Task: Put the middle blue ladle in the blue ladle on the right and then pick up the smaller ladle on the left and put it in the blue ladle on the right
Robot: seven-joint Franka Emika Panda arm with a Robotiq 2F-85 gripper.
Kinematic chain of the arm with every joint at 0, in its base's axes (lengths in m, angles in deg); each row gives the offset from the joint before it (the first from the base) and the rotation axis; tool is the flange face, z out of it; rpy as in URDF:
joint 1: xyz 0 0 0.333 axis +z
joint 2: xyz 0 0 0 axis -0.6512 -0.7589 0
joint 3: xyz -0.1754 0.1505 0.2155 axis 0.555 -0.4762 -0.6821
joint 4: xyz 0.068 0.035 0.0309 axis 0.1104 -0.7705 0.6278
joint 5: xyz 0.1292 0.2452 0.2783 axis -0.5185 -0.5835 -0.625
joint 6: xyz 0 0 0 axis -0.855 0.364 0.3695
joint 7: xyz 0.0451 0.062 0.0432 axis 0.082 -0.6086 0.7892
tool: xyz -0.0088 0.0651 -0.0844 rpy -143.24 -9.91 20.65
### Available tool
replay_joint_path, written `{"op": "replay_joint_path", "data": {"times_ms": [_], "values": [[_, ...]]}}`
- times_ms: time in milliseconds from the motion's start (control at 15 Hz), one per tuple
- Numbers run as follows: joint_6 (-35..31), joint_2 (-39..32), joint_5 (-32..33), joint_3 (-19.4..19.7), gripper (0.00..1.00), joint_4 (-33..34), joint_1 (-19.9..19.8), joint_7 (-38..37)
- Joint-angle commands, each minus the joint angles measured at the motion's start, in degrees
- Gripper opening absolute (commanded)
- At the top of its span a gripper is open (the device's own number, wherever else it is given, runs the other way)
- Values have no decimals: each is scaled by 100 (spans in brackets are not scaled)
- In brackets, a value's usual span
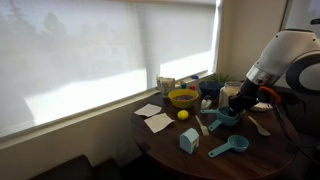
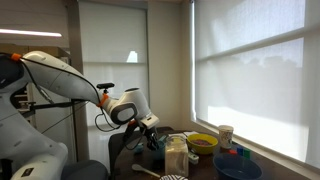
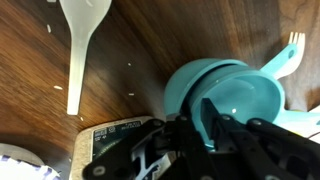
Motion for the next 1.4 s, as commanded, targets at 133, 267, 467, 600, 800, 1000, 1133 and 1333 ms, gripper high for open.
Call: {"op": "replay_joint_path", "data": {"times_ms": [133,267,467,600,800,1000,1133,1333], "values": [[-163,56,-174,95,66,-3,24,30],[-208,64,-180,99,80,-2,20,33],[-225,81,-147,86,98,-3,0,37],[-241,87,-108,65,100,-7,-22,37],[-243,107,-85,60,100,-13,-20,65],[-221,202,-112,90,100,-30,2,100],[-366,348,-130,101,100,-78,27,136],[-417,508,-100,48,100,-90,-15,120]]}}
